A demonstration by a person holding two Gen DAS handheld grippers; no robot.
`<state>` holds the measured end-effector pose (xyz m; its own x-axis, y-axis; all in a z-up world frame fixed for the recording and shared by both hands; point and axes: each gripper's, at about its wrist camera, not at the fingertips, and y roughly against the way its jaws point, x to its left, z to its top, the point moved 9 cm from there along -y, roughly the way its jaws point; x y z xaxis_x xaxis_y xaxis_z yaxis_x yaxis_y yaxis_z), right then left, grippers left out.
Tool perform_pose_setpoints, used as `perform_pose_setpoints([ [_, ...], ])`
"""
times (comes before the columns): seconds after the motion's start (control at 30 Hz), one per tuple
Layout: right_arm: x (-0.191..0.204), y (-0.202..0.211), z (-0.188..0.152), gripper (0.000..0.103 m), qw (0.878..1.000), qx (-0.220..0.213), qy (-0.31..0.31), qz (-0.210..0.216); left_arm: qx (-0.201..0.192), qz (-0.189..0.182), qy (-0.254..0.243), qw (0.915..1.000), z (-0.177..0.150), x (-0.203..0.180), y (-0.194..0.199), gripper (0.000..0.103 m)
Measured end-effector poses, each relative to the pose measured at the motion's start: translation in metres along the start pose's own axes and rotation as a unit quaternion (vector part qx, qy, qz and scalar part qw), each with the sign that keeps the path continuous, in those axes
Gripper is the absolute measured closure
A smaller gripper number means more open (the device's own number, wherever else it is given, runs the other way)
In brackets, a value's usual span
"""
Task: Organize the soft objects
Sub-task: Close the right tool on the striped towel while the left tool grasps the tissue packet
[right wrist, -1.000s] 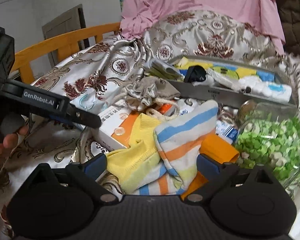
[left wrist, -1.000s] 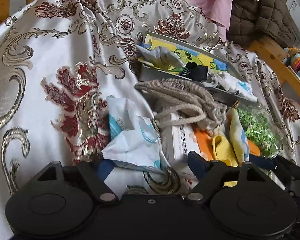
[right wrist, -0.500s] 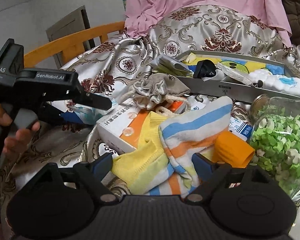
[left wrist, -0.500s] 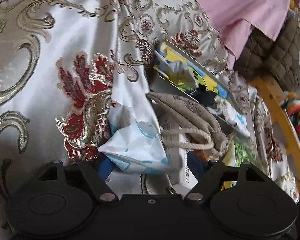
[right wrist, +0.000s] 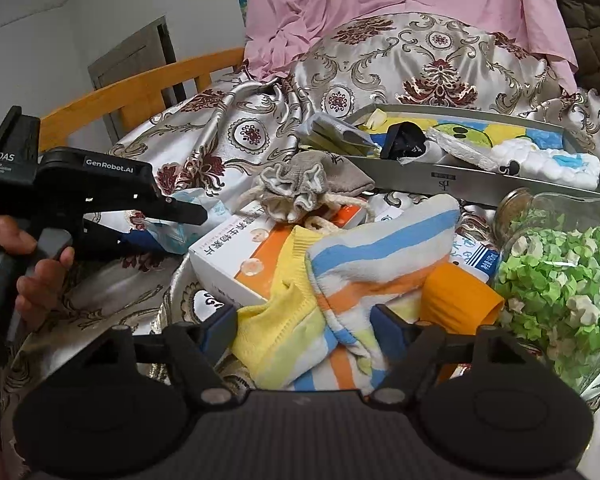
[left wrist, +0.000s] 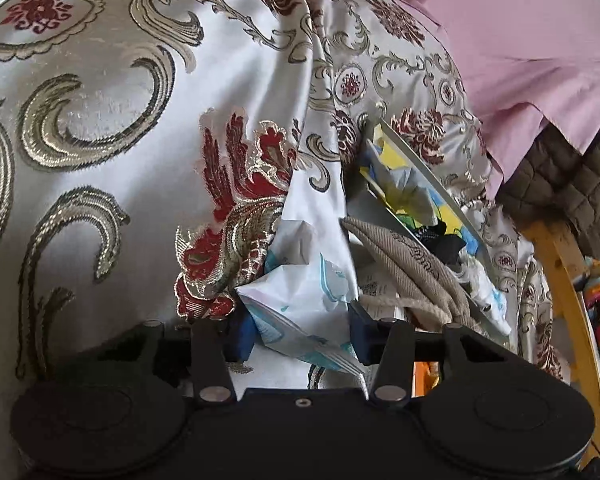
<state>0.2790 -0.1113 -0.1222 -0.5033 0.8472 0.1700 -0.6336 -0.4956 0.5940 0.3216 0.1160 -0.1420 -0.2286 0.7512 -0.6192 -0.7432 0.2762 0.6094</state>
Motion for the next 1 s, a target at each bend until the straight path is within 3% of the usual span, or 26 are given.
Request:
perform_pose_setpoints([
  [0.17,0.0,-0.002,-0.002,0.027,1.0,0.005,0.001,0.0,-0.011,0.01,-0.014,0.9998,-0.002,-0.003,0.003,0.057],
  [0.33,0.0,-0.002,-0.002,0.028,1.0,0.009,0.0,0.001,-0.032,0.007,-0.065,0.9974,-0.003,-0.022,0.01,0.057],
  [0.8,0.004,0.001,-0.008,0.073,0.999,0.023,0.029,-0.025,-0.06,-0.013,-0.166,0.9841,-0.013,-0.057,0.026,0.057],
  [1.0,0.009,0.009,-0.008,0.083,0.999,0.015,0.042,-0.027,-0.075,-0.031,-0.197,0.9771,-0.019,-0.072,0.032,0.057],
])
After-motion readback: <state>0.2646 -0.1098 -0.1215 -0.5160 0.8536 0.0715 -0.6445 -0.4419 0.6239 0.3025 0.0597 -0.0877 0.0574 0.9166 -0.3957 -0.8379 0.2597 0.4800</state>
